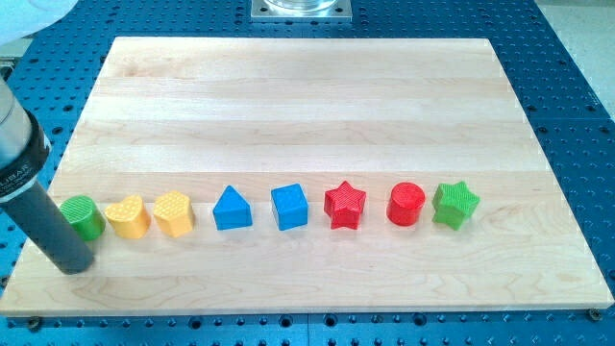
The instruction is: Move the green star to the top right of the red star
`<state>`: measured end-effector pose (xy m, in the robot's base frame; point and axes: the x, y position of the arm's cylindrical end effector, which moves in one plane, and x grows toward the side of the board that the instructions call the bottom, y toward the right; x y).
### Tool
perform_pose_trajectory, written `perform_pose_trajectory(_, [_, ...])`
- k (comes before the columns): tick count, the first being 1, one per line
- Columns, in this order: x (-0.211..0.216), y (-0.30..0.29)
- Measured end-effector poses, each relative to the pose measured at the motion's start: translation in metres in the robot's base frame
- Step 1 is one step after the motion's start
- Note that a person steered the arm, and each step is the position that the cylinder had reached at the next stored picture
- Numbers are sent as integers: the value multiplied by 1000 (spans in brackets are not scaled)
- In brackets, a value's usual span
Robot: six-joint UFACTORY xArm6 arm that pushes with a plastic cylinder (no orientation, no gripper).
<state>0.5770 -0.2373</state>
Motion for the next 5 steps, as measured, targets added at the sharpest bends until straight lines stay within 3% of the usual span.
perform_pose_trajectory(1, [0, 1])
perform_pose_trajectory(2, [21, 50])
perform_pose_trajectory(3, [10, 136])
perform_pose_trajectory(5, [16, 390])
